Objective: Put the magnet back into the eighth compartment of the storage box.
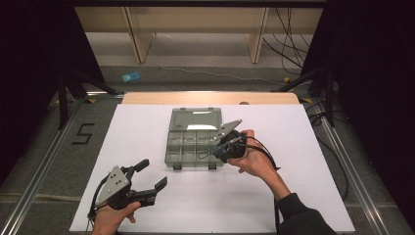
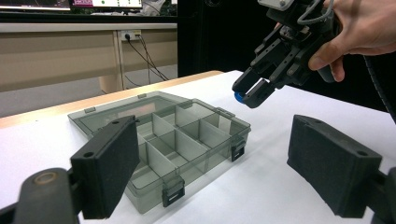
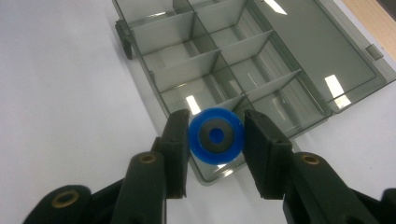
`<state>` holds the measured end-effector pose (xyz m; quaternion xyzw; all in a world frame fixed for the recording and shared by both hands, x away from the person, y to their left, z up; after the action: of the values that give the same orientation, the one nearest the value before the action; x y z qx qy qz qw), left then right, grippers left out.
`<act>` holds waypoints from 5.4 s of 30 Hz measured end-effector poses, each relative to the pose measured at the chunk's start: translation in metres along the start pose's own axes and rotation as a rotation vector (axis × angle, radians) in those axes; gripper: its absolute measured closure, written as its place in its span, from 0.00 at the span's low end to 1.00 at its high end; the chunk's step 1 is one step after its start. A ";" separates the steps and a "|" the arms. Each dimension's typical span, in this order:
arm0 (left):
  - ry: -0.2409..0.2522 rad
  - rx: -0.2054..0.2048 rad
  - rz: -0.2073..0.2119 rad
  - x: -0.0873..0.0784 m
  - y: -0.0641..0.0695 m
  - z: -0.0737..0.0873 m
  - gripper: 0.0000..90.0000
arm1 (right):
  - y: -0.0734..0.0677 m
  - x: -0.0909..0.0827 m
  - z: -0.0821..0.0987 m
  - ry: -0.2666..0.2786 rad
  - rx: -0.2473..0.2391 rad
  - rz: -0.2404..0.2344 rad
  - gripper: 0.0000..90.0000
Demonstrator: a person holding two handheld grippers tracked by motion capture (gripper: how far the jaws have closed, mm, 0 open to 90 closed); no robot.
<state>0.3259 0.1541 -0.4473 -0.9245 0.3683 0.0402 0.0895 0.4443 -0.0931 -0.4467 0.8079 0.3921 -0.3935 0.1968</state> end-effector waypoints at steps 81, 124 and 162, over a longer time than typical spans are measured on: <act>-0.003 -0.003 -0.001 0.000 0.000 0.001 0.18 | 0.016 0.047 0.005 -0.106 0.008 -0.013 0.63; -0.002 0.001 0.001 0.000 -0.001 0.000 0.18 | 0.016 0.015 -0.010 0.096 0.117 -0.020 0.37; -0.001 0.002 0.003 0.001 0.000 0.000 0.18 | 0.002 -0.019 -0.007 0.250 0.164 -0.040 0.28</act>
<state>0.3268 0.1539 -0.4475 -0.9238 0.3699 0.0406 0.0906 0.4422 -0.0988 -0.4271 0.8560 0.3961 -0.3242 0.0722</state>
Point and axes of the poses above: each handheld gripper's, and its own axes: x roughly forward along the jaws, z roughly out of its underside, y roughly to its right, the point moved 6 cm from there along x, roughly forward along the jaws, and after that the axes turned 13 degrees about x, right-handed, at the moved point
